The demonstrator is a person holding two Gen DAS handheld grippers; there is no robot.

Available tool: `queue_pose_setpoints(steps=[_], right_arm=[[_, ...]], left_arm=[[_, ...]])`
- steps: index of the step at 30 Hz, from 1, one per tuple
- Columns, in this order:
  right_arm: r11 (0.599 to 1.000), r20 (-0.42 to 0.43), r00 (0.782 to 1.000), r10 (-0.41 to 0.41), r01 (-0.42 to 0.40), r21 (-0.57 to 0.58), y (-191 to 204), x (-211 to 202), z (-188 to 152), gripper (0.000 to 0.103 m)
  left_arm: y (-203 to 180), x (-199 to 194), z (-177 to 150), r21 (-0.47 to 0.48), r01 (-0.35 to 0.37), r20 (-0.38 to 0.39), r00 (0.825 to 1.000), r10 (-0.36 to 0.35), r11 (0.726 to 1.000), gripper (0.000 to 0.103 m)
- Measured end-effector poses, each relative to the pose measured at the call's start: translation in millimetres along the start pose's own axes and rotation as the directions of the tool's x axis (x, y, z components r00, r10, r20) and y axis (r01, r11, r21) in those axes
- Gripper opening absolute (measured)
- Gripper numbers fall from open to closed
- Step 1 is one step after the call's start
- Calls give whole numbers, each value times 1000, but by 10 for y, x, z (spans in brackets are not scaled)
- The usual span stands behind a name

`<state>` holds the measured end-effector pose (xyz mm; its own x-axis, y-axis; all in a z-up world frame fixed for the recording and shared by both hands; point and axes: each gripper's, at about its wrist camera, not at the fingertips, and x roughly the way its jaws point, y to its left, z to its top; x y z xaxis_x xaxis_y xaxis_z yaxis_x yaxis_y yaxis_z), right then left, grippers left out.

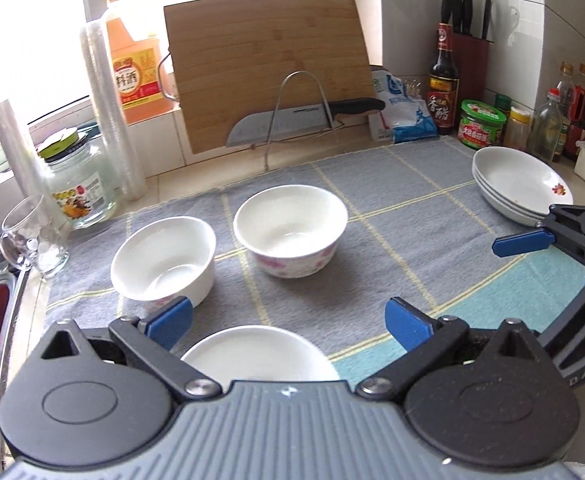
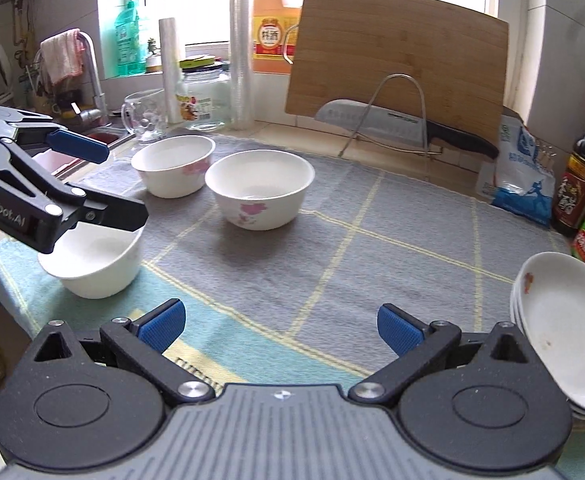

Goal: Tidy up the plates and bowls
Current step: 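Move the left tool to the plain white bowl's rim and close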

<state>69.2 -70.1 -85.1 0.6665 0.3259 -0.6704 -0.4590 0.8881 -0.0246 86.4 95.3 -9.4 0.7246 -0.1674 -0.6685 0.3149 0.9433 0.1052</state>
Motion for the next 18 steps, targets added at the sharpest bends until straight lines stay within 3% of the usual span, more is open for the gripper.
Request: queue_pose_setpoints(steps=[11,18], right_arm=[[986,-29,994,106,-109,-123,580,297,33,103],[969,-24,983,183,-184,-167,849,461,105,103]], left_arm=[[568,54,-247,-54,-26,-91,996,21,998,98],[692,130,-309,-94,28,-140,989,-41,995,74]])
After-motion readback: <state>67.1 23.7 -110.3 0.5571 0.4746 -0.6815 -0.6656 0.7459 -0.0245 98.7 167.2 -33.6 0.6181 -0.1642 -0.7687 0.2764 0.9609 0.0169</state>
